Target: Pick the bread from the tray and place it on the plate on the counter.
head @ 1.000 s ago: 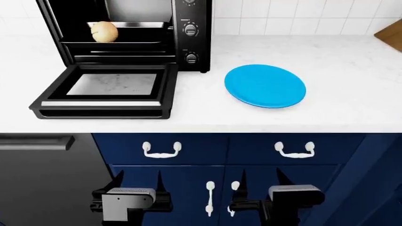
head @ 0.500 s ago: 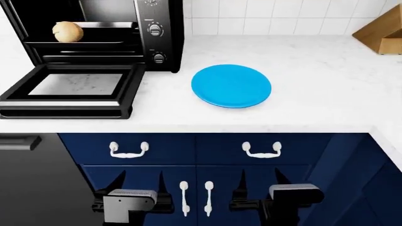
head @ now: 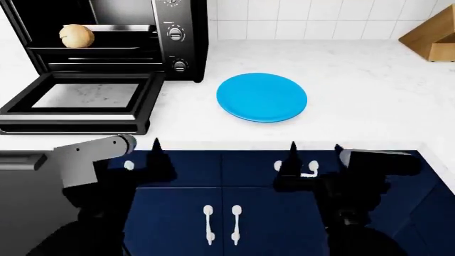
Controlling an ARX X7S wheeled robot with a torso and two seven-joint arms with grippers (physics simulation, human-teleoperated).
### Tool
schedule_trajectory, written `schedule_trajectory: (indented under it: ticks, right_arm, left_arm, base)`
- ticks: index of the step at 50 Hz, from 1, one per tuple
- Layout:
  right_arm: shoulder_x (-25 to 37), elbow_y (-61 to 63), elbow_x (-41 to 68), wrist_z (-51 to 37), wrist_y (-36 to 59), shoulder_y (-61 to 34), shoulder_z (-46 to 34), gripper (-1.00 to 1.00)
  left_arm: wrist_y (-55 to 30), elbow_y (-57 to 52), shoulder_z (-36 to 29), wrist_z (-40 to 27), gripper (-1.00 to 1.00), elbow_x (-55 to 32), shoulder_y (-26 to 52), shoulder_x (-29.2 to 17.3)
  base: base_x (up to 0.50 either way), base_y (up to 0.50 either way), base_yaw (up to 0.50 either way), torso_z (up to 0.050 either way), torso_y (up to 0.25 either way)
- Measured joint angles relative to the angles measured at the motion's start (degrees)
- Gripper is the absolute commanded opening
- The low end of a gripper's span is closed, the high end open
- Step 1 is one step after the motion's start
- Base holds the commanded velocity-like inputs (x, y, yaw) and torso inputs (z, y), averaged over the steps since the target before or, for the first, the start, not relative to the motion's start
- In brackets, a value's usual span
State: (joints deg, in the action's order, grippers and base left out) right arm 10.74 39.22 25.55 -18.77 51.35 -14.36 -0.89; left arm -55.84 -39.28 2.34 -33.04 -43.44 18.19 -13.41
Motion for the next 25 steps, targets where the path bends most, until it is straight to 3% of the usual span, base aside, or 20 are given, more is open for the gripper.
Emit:
schedule_trajectory:
  ticks: [5,11,18,25]
  right_arm:
    - [3.22,4.83,24.40,-19.78,13.52,-10.07,5.25,1.00]
    - [9.27,5.38,52.15,-42.33,17.94,-22.94,3.68,1.00]
    - [15.74,1.53,69.44,-56.65,16.38,-37.90,-2.92,1.00]
    - [19.23,-5.02,78.24,-62.57,14.76,-50.87,-8.98,1.00]
  left_arm:
    - [-6.09,-4.23,-1.47,-20.93,1.00,-28.23,11.38,-6.10]
    - [-1.36,-7.39,-11.64,-37.10,1.00,-52.24,27.81,-16.03]
    - [4.47,-5.37,-23.10,-46.64,1.00,-71.13,48.21,-24.67]
    - [4.96,1.52,-30.91,-50.23,1.00,-80.77,63.65,-28.93]
  base:
    - [0.00,0.00,0.00,0.000,0.000]
    - [0.00,0.00,0.00,0.000,0.000]
    - [0.00,0.00,0.00,0.000,0.000]
    - [0.00,0.00,0.00,0.000,0.000]
